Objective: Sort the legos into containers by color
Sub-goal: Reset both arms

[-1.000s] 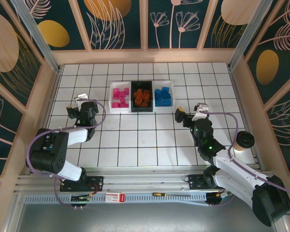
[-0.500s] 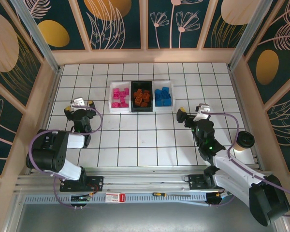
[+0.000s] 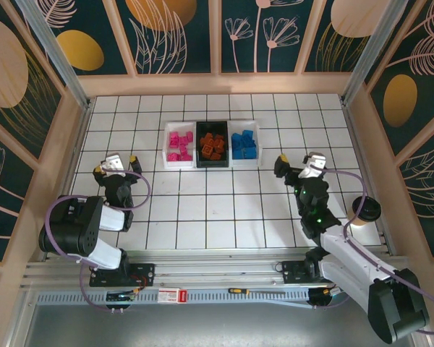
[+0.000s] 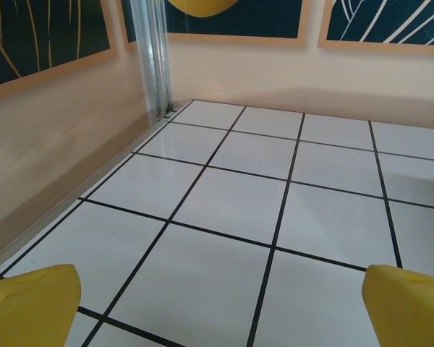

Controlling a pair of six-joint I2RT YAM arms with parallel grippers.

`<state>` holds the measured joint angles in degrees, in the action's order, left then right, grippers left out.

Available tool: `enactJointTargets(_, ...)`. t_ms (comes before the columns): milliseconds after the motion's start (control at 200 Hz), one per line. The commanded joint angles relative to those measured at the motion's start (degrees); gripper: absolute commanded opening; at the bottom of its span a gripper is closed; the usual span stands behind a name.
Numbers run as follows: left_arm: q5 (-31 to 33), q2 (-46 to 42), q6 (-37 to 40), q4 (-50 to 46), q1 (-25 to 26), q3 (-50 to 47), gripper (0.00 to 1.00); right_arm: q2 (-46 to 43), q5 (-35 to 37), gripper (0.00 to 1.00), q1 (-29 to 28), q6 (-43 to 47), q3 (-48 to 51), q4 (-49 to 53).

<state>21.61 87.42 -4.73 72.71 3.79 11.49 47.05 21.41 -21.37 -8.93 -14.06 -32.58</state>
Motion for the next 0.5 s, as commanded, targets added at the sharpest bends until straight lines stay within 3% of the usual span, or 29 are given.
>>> enactJointTargets(0,-0.3,-0.2,-1.2,3.1,-0.4,0.7,0.99,2.5,1.7,0.99,5.6,4.3,1.5,-8.9)
enactJointTargets(225,-0.3,-0.3,-1.2,3.0,-0.4,0.7,0.99,20.8,-9.3,0.99,20.5,4.3,1.5,-22.1)
enactJointTargets(495,-0.3,-0.3,-1.2,3.0,-0.3,0.7,0.99,34.8,-17.1,0.99,22.9,6.6,4.1,-41.6)
